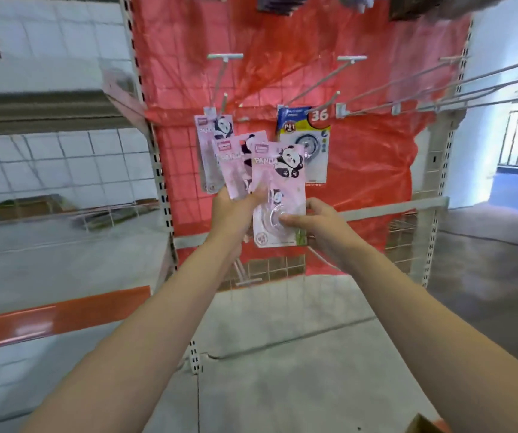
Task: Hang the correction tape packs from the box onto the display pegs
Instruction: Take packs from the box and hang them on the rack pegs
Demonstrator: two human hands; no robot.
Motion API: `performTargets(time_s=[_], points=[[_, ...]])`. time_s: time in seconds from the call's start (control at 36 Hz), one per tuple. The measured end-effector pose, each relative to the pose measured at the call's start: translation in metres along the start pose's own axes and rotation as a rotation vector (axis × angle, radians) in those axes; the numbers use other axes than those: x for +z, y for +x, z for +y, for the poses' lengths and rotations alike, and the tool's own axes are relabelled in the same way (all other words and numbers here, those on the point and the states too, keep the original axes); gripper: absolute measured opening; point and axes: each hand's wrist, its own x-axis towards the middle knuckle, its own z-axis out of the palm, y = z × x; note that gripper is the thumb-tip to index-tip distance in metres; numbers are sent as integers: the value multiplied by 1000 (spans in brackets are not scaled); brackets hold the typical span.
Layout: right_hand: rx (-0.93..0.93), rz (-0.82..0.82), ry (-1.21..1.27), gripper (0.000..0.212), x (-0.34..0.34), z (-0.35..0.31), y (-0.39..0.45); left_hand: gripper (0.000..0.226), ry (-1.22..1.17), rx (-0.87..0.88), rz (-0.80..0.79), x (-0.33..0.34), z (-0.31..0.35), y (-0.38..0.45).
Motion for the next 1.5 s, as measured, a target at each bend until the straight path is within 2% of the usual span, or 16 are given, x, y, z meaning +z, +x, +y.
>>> performTargets(time_s=[0.11, 0.17, 0.19, 0.28, 0.44, 0.58, 0.61, 0.69, 0.72, 0.86, 1.06, 1.17, 1.28, 1.36, 1.5], points=[[16, -19, -39, 40, 15, -9, 1, 27, 84, -41, 23, -19, 12, 5], [5, -30, -47, 37, 21, -16, 2, 54, 115, -77, 8, -26, 21, 7], [-6, -37, -49, 39, 23, -20, 2, 60, 128, -99, 1, -29, 26, 7], [-43, -35, -49, 44, 24, -27, 3, 39, 157, -81, -28, -35, 42, 6], [-117, -70, -55, 32, 10, -43, 0, 53, 243, 91, -61, -34, 58, -1], [-129, -59, -40, 40, 11, -55, 7, 43, 199, 136, 29, -29, 67, 7], [-123, -42, -41, 42, 12, -55, 8, 45, 192, 122, 42, -29, 67, 7], [-100, -21, -39, 41, 15, -49, 9, 76, 191, 87, 57, -32, 59, 16], [-95, -20, -42, 39, 15, -47, 10, 80, 193, 86, 52, -33, 57, 19], [-92, -33, -20, 35, 17, -44, 11, 46, 269, 167, 78, -34, 63, 18], [-94, -40, -11, 28, 19, -47, 13, 40, 324, 232, 84, -35, 62, 21], [-86, -36, -27, 30, 19, -42, 14, 35, 329, 196, 93, -36, 55, 23], [-68, -13, -15, 32, 21, -39, 18, 18, 343, 174, 127, -35, 49, 32], [-58, 1, 1, 36, 24, -39, 21, 13, 405, 107, 143, -34, 45, 49], [-92, 4, 25, 37, 26, -43, 25, 26, 527, -74, 183, -41, 43, 85]])
